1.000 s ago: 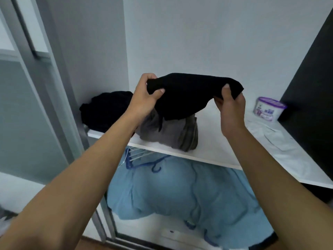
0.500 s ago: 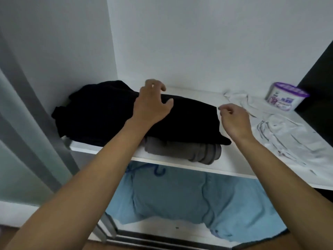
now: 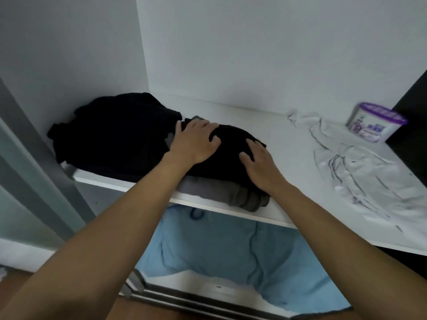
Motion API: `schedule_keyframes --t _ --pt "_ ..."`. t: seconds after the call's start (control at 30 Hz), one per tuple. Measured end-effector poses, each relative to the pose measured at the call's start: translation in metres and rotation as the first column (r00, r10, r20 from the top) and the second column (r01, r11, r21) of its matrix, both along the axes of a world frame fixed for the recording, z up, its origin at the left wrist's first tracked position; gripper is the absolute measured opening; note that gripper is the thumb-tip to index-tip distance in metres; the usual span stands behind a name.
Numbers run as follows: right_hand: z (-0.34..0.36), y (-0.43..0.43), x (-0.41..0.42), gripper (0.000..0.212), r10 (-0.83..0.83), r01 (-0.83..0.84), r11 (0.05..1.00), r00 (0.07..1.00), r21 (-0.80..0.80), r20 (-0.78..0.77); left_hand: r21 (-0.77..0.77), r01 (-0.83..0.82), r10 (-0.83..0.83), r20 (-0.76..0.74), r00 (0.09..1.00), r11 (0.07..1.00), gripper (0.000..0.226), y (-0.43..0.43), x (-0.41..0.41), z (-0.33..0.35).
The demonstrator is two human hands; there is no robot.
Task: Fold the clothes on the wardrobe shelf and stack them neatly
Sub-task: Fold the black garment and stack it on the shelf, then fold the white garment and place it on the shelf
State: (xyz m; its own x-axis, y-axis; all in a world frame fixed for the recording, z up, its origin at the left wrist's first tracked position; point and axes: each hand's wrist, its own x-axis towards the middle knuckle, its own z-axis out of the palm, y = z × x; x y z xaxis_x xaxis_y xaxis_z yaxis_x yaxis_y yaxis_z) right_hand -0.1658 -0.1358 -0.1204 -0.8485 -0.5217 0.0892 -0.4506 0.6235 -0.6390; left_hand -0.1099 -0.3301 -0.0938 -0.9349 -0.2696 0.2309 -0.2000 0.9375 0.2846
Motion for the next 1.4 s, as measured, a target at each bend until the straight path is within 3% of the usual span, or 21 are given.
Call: schedule_keyframes --t 0.1,0.2,0.23,0.3,0.37,0.47,0.57,0.63,0.73,0.9,1.0,1.1,1.2,1.27,1.33,1.4 --pt "0.009 0.063 -0.007 0.048 -0.008 0.005 0.997 0.999 -0.076 -0.039 0.049 0.014 -0.005 -0.184 0.983 0.999 0.051 0.050 0.000 0.018" --pt "0.010 0.162 -0.031 0.046 -0.235 0.248 0.969 0.940 0.021 -0.249 0.170 0.214 -0.141 -0.362 0.921 0.962 0.043 0.123 -0.005 0.027" --pt "0.010 0.196 -0.042 0.049 -0.318 0.362 0.925 0.903 0.112 -0.288 0.237 0.265 -0.176 -0.337 0.925 0.935 0.040 0.146 -0.008 0.028" --pt "0.009 0.255 -0.056 0.063 -0.465 0.511 0.800 0.859 0.315 -0.214 0.417 0.303 -0.227 -0.223 0.948 0.857 0.036 0.190 -0.018 0.024" --pt "0.002 0.295 -0.059 0.063 -0.537 0.526 0.750 0.838 0.401 -0.094 0.585 0.279 -0.246 -0.136 0.960 0.762 0.031 0.227 -0.030 0.017" --pt "-0.012 0.325 -0.053 0.011 -0.472 0.494 0.852 0.868 0.176 -0.153 0.762 0.170 -0.198 -0.055 0.979 0.625 0.024 0.272 -0.045 -0.001" --pt "-0.027 0.338 -0.041 0.011 -0.325 0.318 0.945 0.939 -0.079 -0.112 0.922 -0.074 -0.103 0.122 0.987 0.380 0.043 0.302 -0.050 -0.016" --pt "-0.031 0.341 -0.024 0.006 -0.191 0.190 0.960 0.981 -0.205 0.015 0.946 -0.156 -0.056 0.179 0.982 0.286 0.058 0.315 -0.050 -0.023" --pt "-0.033 0.339 0.014 0.009 0.032 0.022 0.931 0.990 -0.363 0.141 0.949 -0.158 -0.022 0.171 0.985 0.274 0.060 0.333 -0.047 -0.026" --pt "-0.045 0.339 0.068 0.017 0.177 -0.081 0.881 0.970 -0.465 0.166 0.944 0.008 -0.149 0.043 0.988 0.330 0.024 0.359 -0.020 -0.029" --pt "-0.065 0.349 0.088 0.025 0.074 0.115 0.898 0.912 -0.424 0.403 0.957 0.019 -0.103 0.011 0.995 0.288 0.027 0.354 0.013 -0.028" --pt "-0.089 0.364 0.115 0.025 -0.122 0.294 0.926 0.826 -0.236 0.550 0.930 0.034 -0.109 0.007 0.994 0.367 0.030 0.329 0.058 -0.029" --pt "-0.090 0.358 0.156 0.035 -0.230 0.505 0.833 0.687 -0.225 0.690 0.907 0.081 -0.175 -0.008 0.984 0.413 0.027 0.294 0.116 -0.027" --pt "-0.081 0.336 0.187 0.055 -0.152 0.591 0.752 0.587 -0.293 0.795 0.905 0.084 -0.231 0.016 0.973 0.417 0.035 0.273 0.158 -0.030" --pt "-0.072 0.305 0.218 0.073 0.028 0.590 0.720 0.502 -0.366 0.864 0.915 0.092 -0.295 0.030 0.955 0.392 0.040 0.258 0.201 -0.037" --pt "-0.065 0.271 0.252 0.076 0.194 0.581 0.691 0.424 -0.430 0.885 0.944 0.118 -0.400 0.015 0.917 0.307 0.031 0.246 0.244 -0.045"
